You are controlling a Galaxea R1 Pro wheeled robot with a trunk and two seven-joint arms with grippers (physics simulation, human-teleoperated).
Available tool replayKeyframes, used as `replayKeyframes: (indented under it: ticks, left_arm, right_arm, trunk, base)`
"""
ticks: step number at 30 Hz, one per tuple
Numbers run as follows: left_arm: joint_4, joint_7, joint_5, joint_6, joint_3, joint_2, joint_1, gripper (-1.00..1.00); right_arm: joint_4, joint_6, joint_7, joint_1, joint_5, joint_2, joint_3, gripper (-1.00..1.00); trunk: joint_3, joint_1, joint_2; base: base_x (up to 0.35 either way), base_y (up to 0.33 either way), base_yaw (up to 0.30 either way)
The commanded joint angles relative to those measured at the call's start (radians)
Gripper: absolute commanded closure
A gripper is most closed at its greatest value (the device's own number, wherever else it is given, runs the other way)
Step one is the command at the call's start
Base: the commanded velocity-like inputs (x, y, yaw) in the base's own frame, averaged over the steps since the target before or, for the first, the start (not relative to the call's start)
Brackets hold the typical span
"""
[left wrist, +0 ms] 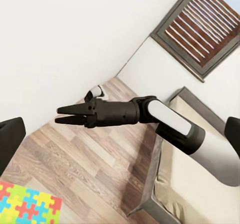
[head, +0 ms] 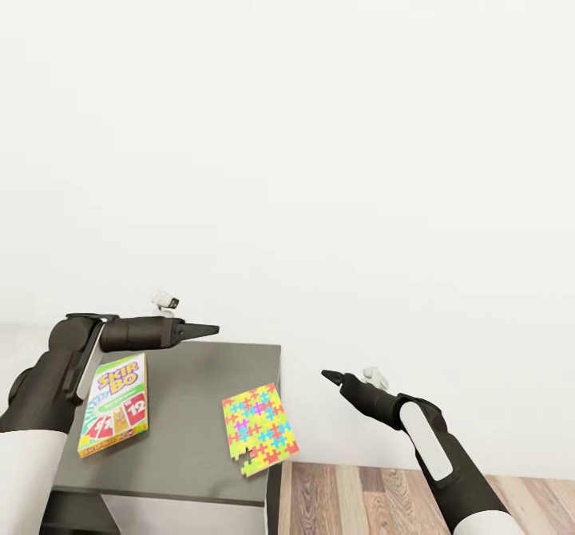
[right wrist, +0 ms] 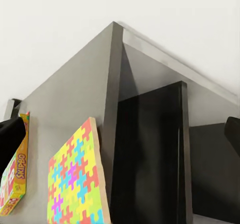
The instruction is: Put all the toys in the child's room - the three board games (two on the bed and one on the table), the two jigsaw puzzles on the table, and the tennis ball on the table - inside the toy box on the table in the child's room.
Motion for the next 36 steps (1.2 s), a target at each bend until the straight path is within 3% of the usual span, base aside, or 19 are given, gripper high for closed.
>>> replayKeyframes:
  ticks: [1,11,15,24,30,36]
  left_arm:
    - [0.000,-0.005,0.000,0.011,-0.001,0.000,-0.001,-1.00]
    - [0.001,-0.005,-0.003,0.009,-0.001,0.000,-0.001,-1.00]
    - [0.002,-0.005,-0.004,0.009,-0.001,0.000,-0.001,-1.00]
    - [0.003,-0.002,-0.006,0.008,-0.003,-0.001,-0.001,-1.00]
    - [0.004,0.002,-0.007,0.006,-0.021,-0.002,-0.001,-1.00]
    - [0.004,0.003,-0.009,0.006,-0.026,0.000,-0.001,-1.00]
  right_arm:
    - [0.000,0.003,0.002,-0.001,0.002,0.000,0.001,-1.00]
    - [0.002,0.008,0.001,-0.002,0.000,0.003,0.011,-1.00]
    - [0.002,0.045,0.003,-0.004,-0.001,0.003,0.011,-1.00]
    - [-0.001,0.175,0.006,-0.026,0.000,0.028,0.013,-1.00]
    - [-0.005,0.266,0.010,-0.045,-0.001,0.030,0.012,-1.00]
    - [-0.002,0.305,0.015,-0.050,-0.005,0.033,0.012,-1.00]
  trunk:
    - [-0.004,0.004,-0.008]
    - [-0.036,0.042,-0.078]
    - [-0.048,0.058,-0.106]
    - [-0.048,0.058,-0.106]
    - [-0.048,0.058,-0.106]
    - [-0.048,0.058,-0.106]
  base:
    - [0.000,0.000,0.000]
    - [0.000,0.000,0.000]
    - [0.000,0.000,0.000]
    - [0.000,0.000,0.000]
    - [0.000,0.000,0.000]
    - [0.000,0.000,0.000]
